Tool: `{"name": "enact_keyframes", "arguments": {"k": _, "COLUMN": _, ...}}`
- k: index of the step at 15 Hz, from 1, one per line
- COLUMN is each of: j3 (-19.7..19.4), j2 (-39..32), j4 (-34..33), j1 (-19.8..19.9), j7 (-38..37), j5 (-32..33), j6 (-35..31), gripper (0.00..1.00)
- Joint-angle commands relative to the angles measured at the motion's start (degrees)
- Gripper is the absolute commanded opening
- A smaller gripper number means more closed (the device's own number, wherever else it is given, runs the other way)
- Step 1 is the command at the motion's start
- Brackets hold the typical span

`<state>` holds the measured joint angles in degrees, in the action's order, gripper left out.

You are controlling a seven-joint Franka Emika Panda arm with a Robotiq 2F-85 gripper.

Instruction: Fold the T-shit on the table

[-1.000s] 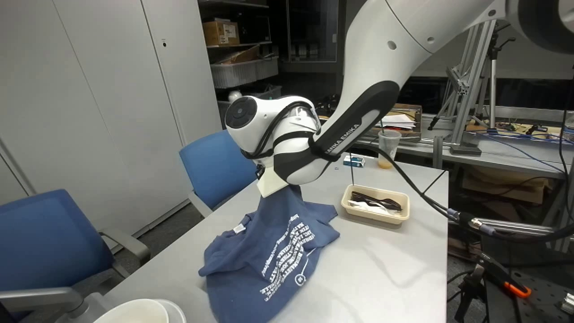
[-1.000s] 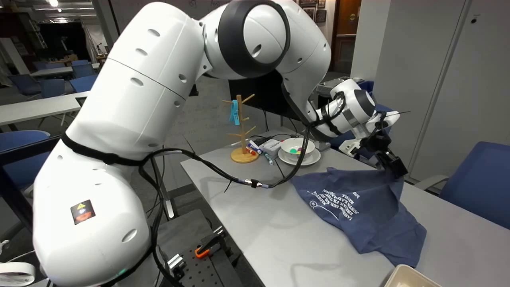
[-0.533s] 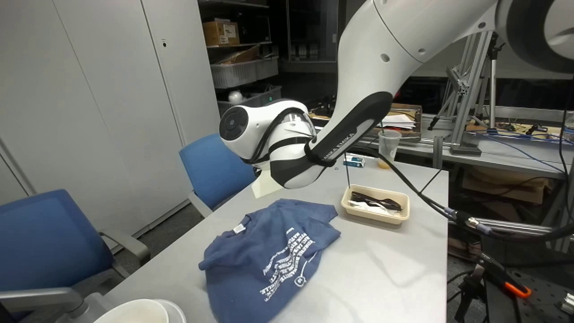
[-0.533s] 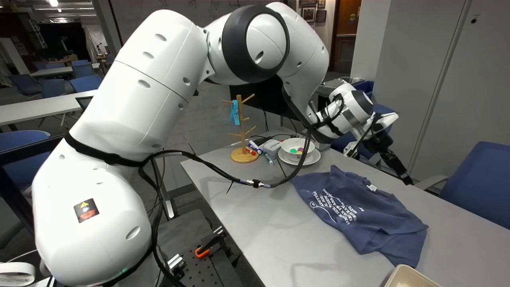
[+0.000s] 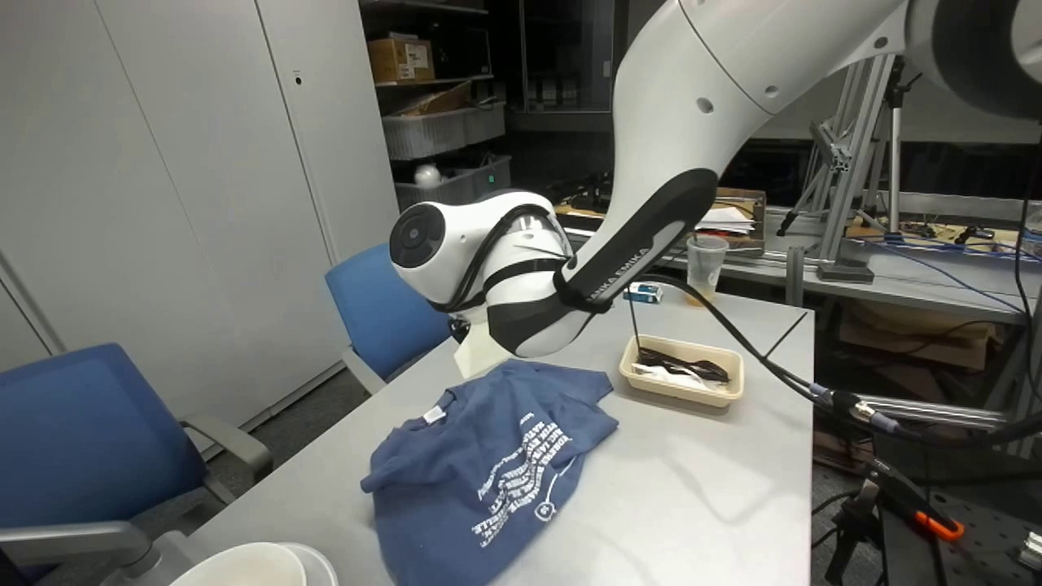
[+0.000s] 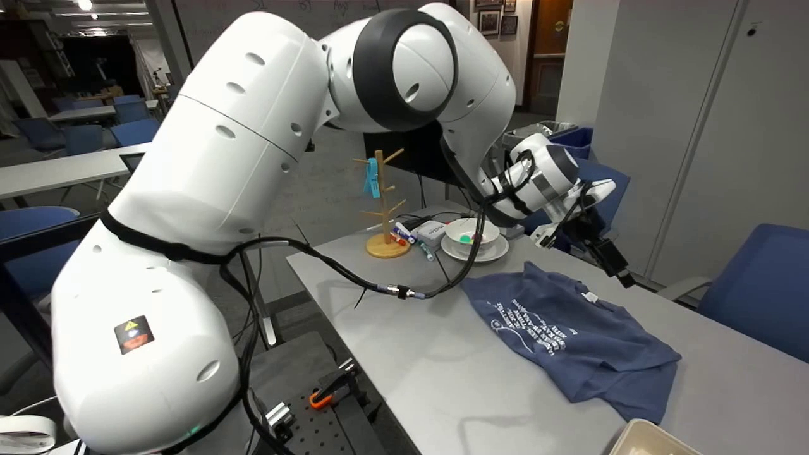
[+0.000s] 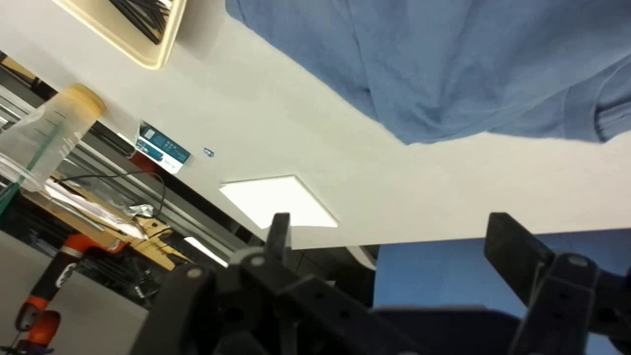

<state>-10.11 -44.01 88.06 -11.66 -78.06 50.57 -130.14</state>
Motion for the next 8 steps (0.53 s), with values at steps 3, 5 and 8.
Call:
{"name": "enact_keyframes", "arguments": {"k": 3, "j3": 6.80, "j2": 3.54, "j4": 8.13, "j1": 1.16, "j7": 10.95, "j5": -1.84, "j6": -4.95, "gripper": 1.00}}
{"name": "enact_keyframes", "arguments": {"k": 5, "j3": 8.13, "j2": 2.01, "j4": 7.48, "j1": 1.52, "j7": 16.68, "j5": -2.96, "j6": -6.21, "gripper": 1.00}}
{"name": "enact_keyframes", "arguments": {"k": 8, "j3": 10.77, "j2": -0.42, "j4": 5.00, "j1": 3.42, "j7": 27.71, "j5": -6.00, "j6": -4.72, "gripper": 1.00}}
